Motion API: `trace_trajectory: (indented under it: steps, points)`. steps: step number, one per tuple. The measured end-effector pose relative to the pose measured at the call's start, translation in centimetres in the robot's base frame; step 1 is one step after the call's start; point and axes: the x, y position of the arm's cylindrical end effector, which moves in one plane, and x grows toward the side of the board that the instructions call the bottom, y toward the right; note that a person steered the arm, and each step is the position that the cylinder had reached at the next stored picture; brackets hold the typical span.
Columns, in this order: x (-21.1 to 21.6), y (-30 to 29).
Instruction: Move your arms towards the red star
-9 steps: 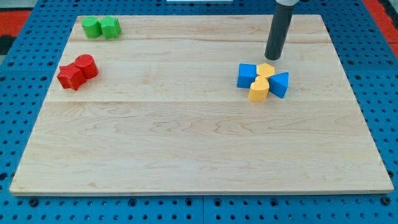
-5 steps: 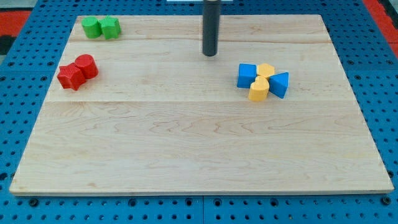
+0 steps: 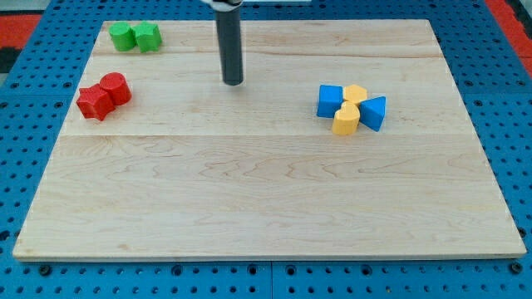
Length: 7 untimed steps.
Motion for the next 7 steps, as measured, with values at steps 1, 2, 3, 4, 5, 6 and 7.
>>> trace_trajectory:
  steps: [1,2,3,4,5,6,7]
  points:
    - [2.8,-2.5]
    - [5.1,-4.4]
    - [7.7,-6.6]
    - [10.7,-8.6]
    - [11.7,-9.7]
    - [11.7,-9.9]
    - [11.7,-11.0]
